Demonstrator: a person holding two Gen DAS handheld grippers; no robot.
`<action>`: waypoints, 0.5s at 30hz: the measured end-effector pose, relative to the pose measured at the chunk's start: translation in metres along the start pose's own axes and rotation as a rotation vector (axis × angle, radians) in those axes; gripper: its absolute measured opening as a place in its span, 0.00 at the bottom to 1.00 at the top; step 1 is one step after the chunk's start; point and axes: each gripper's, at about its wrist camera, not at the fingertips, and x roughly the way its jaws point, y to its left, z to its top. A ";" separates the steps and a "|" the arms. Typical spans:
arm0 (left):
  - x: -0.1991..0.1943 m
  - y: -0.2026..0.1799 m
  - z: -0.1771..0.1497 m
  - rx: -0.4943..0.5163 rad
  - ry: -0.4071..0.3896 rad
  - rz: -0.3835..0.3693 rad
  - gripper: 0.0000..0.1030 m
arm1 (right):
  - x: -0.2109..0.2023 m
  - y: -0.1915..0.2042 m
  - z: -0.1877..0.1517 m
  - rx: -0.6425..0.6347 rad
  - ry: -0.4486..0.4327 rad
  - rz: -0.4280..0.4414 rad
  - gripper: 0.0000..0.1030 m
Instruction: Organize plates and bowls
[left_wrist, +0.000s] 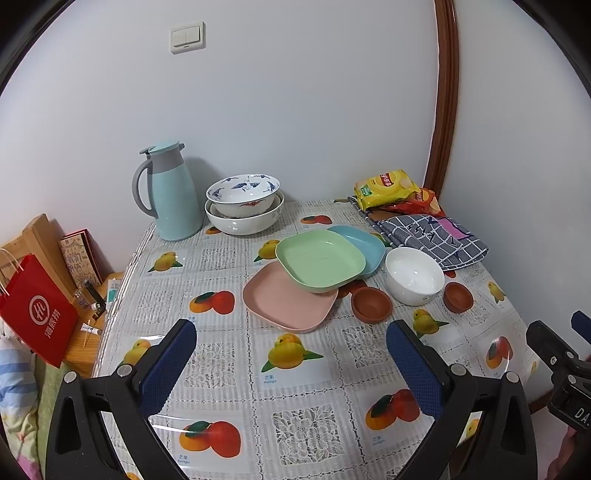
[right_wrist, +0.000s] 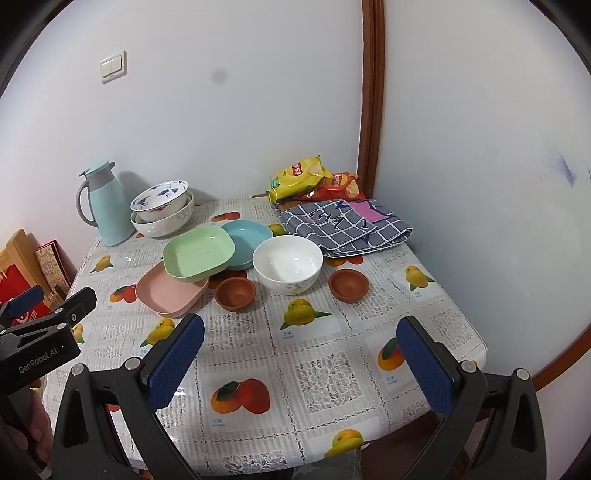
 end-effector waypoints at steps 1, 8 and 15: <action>0.000 0.000 0.000 0.000 0.000 0.000 1.00 | -0.001 0.000 0.000 0.001 -0.001 0.000 1.00; 0.000 0.001 0.000 -0.001 0.000 -0.003 1.00 | -0.002 0.001 0.001 0.001 -0.005 0.003 1.00; -0.001 0.001 0.000 -0.002 -0.003 -0.003 1.00 | -0.003 0.001 0.000 0.006 -0.004 0.004 1.00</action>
